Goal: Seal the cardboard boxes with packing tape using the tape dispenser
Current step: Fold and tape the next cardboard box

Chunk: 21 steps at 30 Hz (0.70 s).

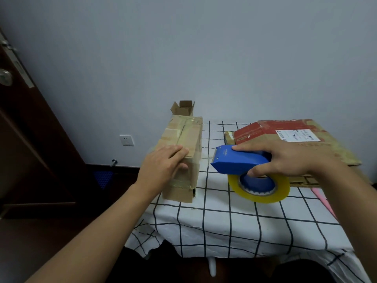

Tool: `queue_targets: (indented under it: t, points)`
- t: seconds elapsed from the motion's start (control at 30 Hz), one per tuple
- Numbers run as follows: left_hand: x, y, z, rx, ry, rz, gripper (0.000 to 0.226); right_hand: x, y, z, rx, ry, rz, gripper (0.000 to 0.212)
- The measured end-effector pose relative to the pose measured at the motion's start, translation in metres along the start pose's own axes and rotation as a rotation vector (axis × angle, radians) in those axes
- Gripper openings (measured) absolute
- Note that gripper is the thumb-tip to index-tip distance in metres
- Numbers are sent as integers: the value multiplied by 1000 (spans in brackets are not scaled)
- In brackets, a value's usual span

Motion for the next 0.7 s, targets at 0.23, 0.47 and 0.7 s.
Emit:
queue_targets:
  t: [0.23, 0.47, 0.7]
  points:
    - [10, 13, 7, -13, -109, -25, 38, 16, -9, 8, -291, -164, 51, 65]
    - [15, 25, 20, 29, -122, 54, 39, 45, -24, 14, -183, -348, 123, 55]
    - [12, -6, 2, -9, -34, -52, 38, 45, 1, 59, -334, -529, 223, 64]
Point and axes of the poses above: each hand's wrist, its own x-axis towards the middle knuckle, its own z-axis out of the palm, y = z × x, the point moved 8 cm from there along x, towards the middle knuckle, and after that the axes turned 14 degrees about -x, right-handed, at the moved point
